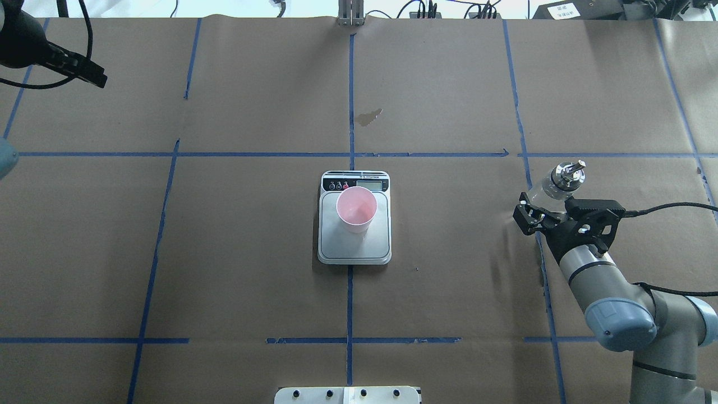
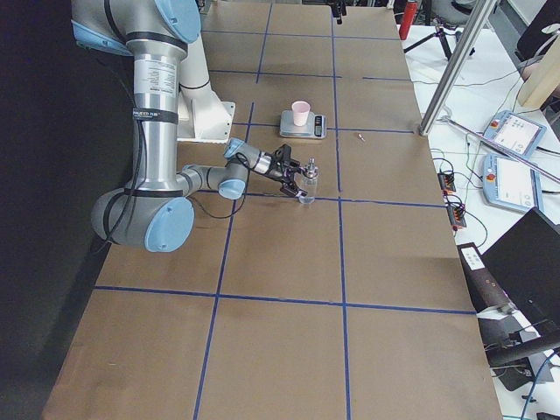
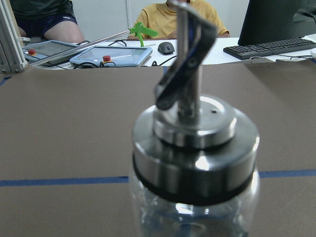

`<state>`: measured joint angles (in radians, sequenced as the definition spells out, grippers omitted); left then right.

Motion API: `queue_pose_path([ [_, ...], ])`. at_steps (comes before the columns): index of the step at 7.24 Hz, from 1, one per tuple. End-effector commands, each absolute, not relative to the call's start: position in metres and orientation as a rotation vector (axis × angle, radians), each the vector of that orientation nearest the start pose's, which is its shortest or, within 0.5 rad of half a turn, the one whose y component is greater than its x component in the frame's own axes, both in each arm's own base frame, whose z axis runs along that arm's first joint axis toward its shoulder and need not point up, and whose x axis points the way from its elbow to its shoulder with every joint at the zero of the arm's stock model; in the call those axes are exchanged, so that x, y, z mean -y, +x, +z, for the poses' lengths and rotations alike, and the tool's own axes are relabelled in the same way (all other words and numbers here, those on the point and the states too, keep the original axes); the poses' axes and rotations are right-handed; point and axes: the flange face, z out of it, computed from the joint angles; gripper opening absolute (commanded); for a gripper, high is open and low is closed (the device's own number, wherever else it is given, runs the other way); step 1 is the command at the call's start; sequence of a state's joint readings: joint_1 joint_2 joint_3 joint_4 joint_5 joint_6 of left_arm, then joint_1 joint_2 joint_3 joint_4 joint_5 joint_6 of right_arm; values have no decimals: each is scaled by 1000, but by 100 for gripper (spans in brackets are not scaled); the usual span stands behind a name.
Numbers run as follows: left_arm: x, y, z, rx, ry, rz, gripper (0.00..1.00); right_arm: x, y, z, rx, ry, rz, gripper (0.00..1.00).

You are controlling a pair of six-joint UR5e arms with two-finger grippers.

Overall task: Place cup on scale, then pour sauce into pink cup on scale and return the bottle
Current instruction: 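Grasp the glass sauce bottle with the right gripper and lift it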

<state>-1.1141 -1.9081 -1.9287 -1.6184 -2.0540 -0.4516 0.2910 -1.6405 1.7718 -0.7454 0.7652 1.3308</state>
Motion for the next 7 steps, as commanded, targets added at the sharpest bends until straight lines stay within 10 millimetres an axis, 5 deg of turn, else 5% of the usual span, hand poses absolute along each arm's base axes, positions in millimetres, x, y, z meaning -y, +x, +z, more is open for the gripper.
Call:
queue_pose_path([
  [1, 555, 176, 309, -735, 450, 178, 77, 334, -398, 500, 657, 959, 411, 99],
  [5, 555, 175, 309, -736, 450, 174, 77, 343, -393, 513, 619, 965, 410, 95],
  [7, 555, 175, 309, -736, 450, 174, 77, 345, -399, 504, 635, 969, 413, 53],
])
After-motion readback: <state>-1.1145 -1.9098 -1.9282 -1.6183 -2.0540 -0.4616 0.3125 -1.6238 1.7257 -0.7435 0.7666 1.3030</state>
